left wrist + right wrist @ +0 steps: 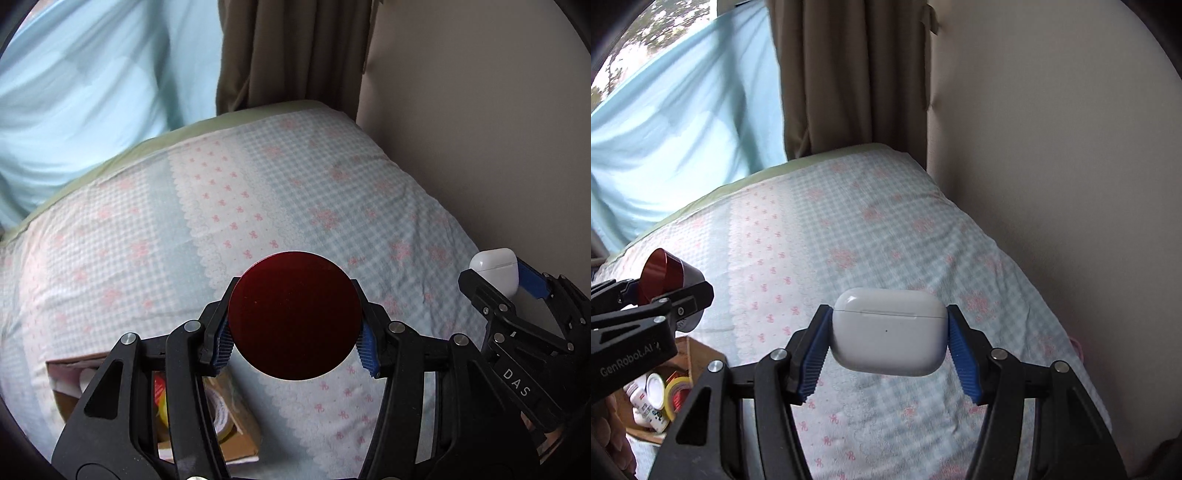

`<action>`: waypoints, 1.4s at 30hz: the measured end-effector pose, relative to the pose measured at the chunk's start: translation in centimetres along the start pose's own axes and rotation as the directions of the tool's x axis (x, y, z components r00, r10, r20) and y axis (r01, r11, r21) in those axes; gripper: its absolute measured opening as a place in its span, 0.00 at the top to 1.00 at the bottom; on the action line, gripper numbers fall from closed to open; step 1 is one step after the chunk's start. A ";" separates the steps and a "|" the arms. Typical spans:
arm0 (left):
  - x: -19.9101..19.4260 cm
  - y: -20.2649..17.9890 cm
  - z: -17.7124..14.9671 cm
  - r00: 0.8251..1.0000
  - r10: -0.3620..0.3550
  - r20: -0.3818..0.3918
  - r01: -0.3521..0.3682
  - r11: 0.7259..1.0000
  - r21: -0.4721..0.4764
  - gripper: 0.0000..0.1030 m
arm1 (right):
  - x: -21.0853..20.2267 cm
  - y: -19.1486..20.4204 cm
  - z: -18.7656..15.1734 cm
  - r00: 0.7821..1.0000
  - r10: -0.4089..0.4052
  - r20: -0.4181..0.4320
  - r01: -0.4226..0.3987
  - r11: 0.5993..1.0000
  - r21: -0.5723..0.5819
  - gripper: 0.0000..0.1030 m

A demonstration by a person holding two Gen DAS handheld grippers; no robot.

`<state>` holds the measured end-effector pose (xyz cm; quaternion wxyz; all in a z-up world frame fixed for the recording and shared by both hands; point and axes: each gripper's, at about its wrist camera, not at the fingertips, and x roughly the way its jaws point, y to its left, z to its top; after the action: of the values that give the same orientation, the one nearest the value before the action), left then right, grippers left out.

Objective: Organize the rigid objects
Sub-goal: 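Carry the red jar with the left tool while the right tool carries the earbud case over the box, then lower both items into the box and open both tools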

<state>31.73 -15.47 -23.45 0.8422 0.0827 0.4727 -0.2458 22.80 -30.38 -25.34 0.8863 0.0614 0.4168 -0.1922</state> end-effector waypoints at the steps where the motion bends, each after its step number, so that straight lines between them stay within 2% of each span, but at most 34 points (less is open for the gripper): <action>1: -1.2 1.0 -0.3 1.000 0.008 0.008 -0.008 1.000 -0.017 0.51 | -1.1 0.9 0.1 1.000 0.018 0.005 -0.018 1.000 -0.021 0.45; 6: -6.9 6.4 -2.8 0.998 0.055 0.040 -0.051 0.995 -0.089 0.51 | -5.8 5.5 0.0 0.993 0.114 0.003 -0.113 0.990 -0.082 0.45; 10: -9.9 11.2 -5.3 0.994 0.099 0.048 -0.091 0.985 -0.146 0.51 | -7.9 9.6 -0.6 0.984 0.178 -0.009 -0.178 0.977 -0.117 0.45; 18: -11.6 20.4 -11.3 0.988 0.155 -0.003 -0.152 0.966 -0.211 0.51 | -8.2 17.7 -2.5 0.960 0.264 -0.089 -0.275 0.951 -0.142 0.45; 22: -10.6 23.5 -13.7 0.985 0.166 -0.034 -0.170 0.962 -0.214 0.51 | -7.0 20.7 -3.9 0.949 0.286 -0.131 -0.303 0.943 -0.138 0.45; 30: -5.0 27.8 -16.9 0.984 0.146 -0.101 -0.167 0.954 -0.247 0.51 | -1.7 26.3 -6.2 0.933 0.289 -0.215 -0.330 0.926 -0.183 0.45; 36: 0.0 29.8 -17.4 0.983 0.128 -0.129 -0.158 0.952 -0.263 0.51 | 3.7 29.5 -7.7 0.918 0.287 -0.276 -0.348 0.914 -0.207 0.45; 42: 4.1 29.5 -15.7 0.984 0.083 -0.160 -0.115 0.973 -0.200 0.51 | 7.6 30.8 -8.7 0.905 0.283 -0.316 -0.351 0.918 -0.182 0.45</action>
<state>36.14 14.52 -38.05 0.8194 0.0357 0.5534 -0.1456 33.05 -1.98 -38.30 0.8378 0.0504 0.5434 0.0169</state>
